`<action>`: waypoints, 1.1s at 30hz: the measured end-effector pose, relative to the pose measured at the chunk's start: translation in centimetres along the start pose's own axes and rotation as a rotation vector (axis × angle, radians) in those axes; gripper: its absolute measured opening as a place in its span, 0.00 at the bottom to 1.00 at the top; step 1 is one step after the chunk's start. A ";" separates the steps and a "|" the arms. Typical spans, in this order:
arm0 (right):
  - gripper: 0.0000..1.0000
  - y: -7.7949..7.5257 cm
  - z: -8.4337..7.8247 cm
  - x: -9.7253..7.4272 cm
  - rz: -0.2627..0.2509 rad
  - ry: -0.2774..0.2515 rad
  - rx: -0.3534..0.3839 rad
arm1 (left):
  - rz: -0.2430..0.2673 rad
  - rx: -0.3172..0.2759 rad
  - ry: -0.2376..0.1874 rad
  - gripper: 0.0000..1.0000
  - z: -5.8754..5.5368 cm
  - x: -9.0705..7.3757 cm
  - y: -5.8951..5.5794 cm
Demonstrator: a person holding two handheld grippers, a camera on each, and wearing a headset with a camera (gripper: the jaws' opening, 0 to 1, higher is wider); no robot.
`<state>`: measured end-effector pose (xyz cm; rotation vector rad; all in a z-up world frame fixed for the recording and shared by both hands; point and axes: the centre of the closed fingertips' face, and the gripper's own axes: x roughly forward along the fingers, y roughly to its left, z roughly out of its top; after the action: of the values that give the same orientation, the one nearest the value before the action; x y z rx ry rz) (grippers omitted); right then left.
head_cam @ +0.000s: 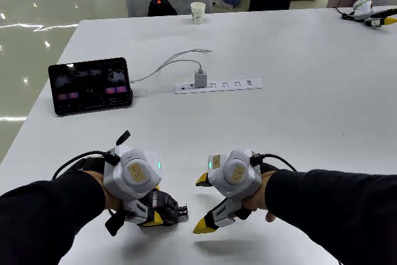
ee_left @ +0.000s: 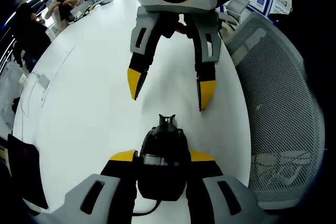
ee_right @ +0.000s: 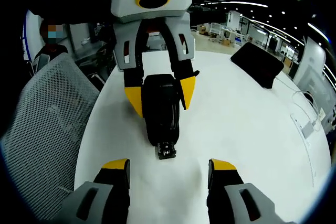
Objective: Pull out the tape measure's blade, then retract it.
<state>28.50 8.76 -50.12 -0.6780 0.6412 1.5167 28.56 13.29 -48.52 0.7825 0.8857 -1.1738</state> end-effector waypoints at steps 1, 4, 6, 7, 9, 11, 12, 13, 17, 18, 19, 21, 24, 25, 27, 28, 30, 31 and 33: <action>0.56 0.0 0.0 0.1 -0.002 0.003 0.001 | -0.001 -0.001 -0.002 0.30 0.0 0.0 0.0; 0.51 0.2 -0.1 0.9 0.005 0.008 0.015 | -0.001 -0.006 -0.006 0.30 0.0 0.0 0.0; 0.48 0.1 -0.1 1.3 0.000 0.013 0.014 | 0.000 -0.006 -0.008 0.30 0.0 0.0 0.0; 0.47 0.2 -0.1 1.6 0.004 0.016 0.006 | 0.000 -0.006 -0.008 0.30 0.0 0.0 0.0; 0.46 0.3 0.1 1.9 0.014 0.017 -0.005 | 0.000 -0.007 -0.010 0.30 0.0 0.0 0.0; 0.43 0.2 0.3 2.1 0.012 0.017 -0.020 | 0.001 -0.008 -0.013 0.30 0.0 0.0 0.0; 0.41 0.2 0.4 2.2 0.014 0.017 -0.031 | 0.001 -0.010 -0.015 0.30 0.0 0.0 0.0; 0.39 0.1 0.4 2.3 0.014 0.020 -0.034 | 0.000 -0.012 -0.018 0.30 0.0 0.0 0.0; 0.25 0.4 0.3 2.7 0.025 0.031 -0.054 | 0.000 -0.019 -0.032 0.31 0.0 0.0 0.0; 0.23 0.4 0.2 2.8 0.026 0.034 -0.062 | 0.000 -0.018 -0.031 0.31 0.0 0.0 0.0; 0.21 0.7 0.2 2.9 0.036 0.037 -0.077 | -0.001 -0.017 -0.030 0.31 0.0 0.0 0.1; 0.19 0.8 0.4 3.1 0.040 0.032 -0.079 | -0.001 -0.016 -0.029 0.31 0.0 0.0 0.1; 0.16 0.5 0.8 3.3 0.017 0.032 -0.127 | -0.004 -0.015 -0.032 0.31 0.0 0.0 0.1; 0.13 0.3 0.6 3.2 0.012 0.048 -0.104 | -0.005 -0.015 -0.034 0.31 0.0 0.0 0.1; 0.13 0.3 0.6 3.2 0.030 0.044 -0.084 | -0.007 -0.017 -0.036 0.31 0.0 0.0 0.1; 0.13 0.3 0.6 3.2 0.032 0.044 -0.088 | -0.007 -0.017 -0.036 0.31 0.0 0.0 0.1; 0.12 0.3 0.5 3.3 0.044 0.041 -0.052 | -0.008 -0.016 -0.035 0.31 0.0 0.0 0.0; 0.12 0.2 0.5 3.3 0.049 0.039 -0.049 | -0.008 -0.016 -0.036 0.31 0.0 0.0 0.0; 0.12 0.2 0.5 3.3 0.059 0.035 -0.029 | -0.009 -0.016 -0.037 0.31 0.0 0.0 0.0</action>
<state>28.16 11.29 -52.22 -0.7146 0.6721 1.5741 28.57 13.29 -48.52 0.7421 0.8675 -1.1841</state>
